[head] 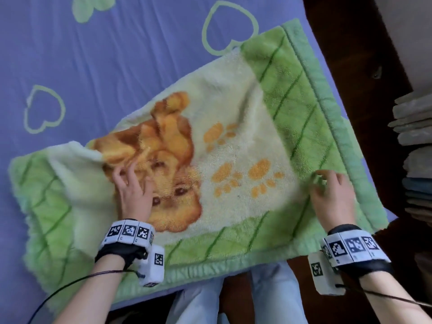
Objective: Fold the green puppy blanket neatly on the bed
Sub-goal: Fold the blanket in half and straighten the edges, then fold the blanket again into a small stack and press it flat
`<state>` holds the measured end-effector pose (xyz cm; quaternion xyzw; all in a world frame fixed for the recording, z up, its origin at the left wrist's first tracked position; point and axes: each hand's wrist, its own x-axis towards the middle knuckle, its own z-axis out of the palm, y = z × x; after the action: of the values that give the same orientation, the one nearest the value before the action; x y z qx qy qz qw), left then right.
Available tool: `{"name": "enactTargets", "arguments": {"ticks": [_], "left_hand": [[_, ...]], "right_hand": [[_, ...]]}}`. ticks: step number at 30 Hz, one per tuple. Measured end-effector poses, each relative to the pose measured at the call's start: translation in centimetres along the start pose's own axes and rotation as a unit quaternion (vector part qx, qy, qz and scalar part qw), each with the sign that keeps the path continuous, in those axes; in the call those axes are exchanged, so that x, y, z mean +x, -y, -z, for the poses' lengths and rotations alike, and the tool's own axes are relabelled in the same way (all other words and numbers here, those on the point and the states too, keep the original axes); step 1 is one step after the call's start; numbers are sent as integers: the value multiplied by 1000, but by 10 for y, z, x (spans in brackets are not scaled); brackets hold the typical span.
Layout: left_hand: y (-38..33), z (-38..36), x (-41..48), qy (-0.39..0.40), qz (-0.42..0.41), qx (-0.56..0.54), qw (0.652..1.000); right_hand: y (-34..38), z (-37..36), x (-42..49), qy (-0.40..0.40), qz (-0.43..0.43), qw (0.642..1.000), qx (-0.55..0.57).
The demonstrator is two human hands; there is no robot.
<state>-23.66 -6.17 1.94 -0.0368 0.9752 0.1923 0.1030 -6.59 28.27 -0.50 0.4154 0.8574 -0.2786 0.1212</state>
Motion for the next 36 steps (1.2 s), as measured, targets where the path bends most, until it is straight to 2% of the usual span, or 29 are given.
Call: {"name": "enactTargets", "arguments": {"ticks": [3,9,13,17,20,25,28,30,32,36], "left_hand": [[51,17,-12,-60,79,1,995],[130,32,-58,-90,199,-17,976],[168,30,-94,-96,309,-30,946],[207,28,-127,-92,413,-63,904],[230,25,-146,-81,463,-90,878],[249,17,-157,-112,528,-170,825],[263,10,-155,-96,560,-223,792],[270,8,-153,-103,578,-244,772],[272,9,-153,-129,574,-249,769],[277,19,-158,-233,523,-226,788]], "right_hand": [[38,-23,-5,38,76,996,4],[116,-68,-28,100,217,971,-22],[144,-91,-46,148,290,944,-51],[155,-112,-69,246,316,911,-102],[152,-128,-89,319,350,871,-131],[144,-152,-112,371,380,821,-210],[139,-160,-119,358,411,796,-263],[138,-164,-120,337,431,793,-270],[141,-167,-120,333,440,792,-262],[150,-171,-122,358,427,789,-261]]}}
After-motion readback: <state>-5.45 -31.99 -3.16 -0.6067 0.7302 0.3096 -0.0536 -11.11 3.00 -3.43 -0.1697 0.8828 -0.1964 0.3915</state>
